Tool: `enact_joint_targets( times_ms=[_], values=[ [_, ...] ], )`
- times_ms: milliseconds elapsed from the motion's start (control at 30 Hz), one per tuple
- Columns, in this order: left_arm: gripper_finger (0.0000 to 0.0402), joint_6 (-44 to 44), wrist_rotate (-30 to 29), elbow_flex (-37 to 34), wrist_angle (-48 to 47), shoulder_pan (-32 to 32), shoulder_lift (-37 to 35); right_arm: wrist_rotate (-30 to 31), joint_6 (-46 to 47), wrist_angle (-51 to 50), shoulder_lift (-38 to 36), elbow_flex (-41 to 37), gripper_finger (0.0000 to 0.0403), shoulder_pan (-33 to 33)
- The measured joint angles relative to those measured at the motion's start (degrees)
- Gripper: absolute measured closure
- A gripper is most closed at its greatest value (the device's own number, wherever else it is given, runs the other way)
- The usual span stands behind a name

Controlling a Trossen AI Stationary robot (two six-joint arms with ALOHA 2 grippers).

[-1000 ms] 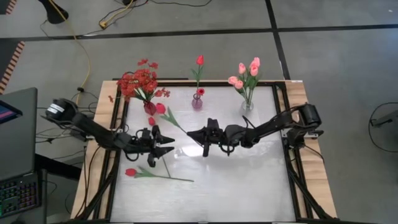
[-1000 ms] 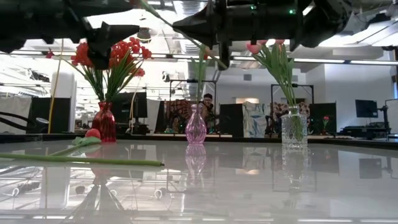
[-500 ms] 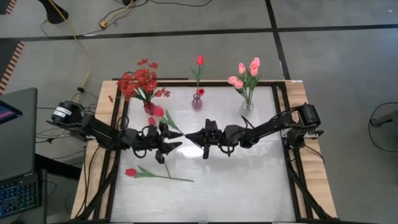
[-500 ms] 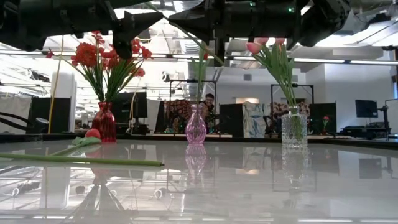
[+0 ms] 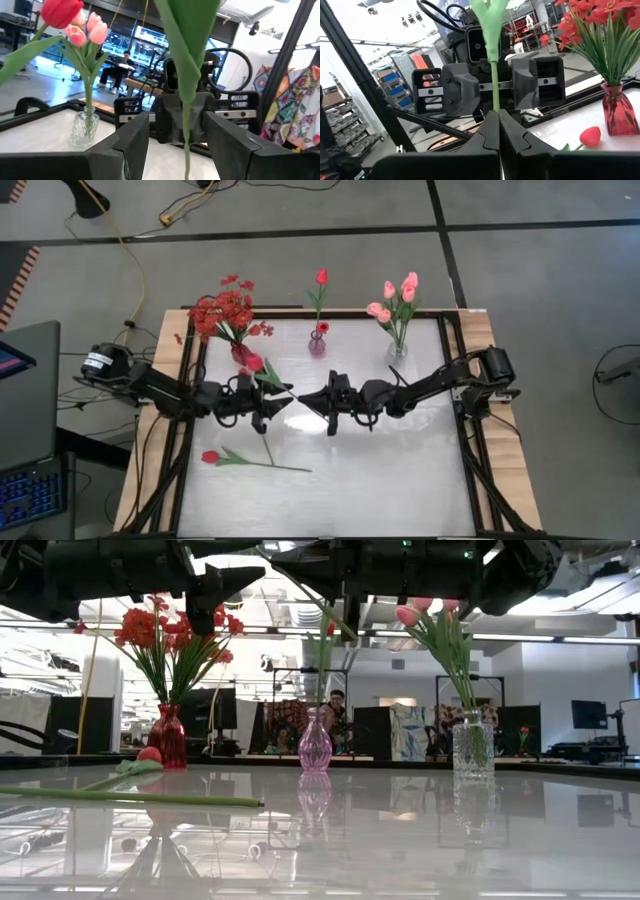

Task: Sort flowers into vase by color
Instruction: Put the top right red tulip into the purple vase

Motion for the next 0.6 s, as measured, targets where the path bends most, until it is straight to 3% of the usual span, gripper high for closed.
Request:
enact_joint_targets(
  times_ms=[333, 600],
  values=[
    [0.0234, -0.89, 1.05, 0.00, 0.06, 1.10, 0.00, 0.04, -0.11, -0.02, 0.04, 0.02, 0.0383, -0.75],
    [0.0305, -0.88, 1.11, 0.00, 0.29, 1.65, 0.00, 0.07, 0.00, 0.26, 0.05, 0.09, 0.0383, -0.82]
  ],
)
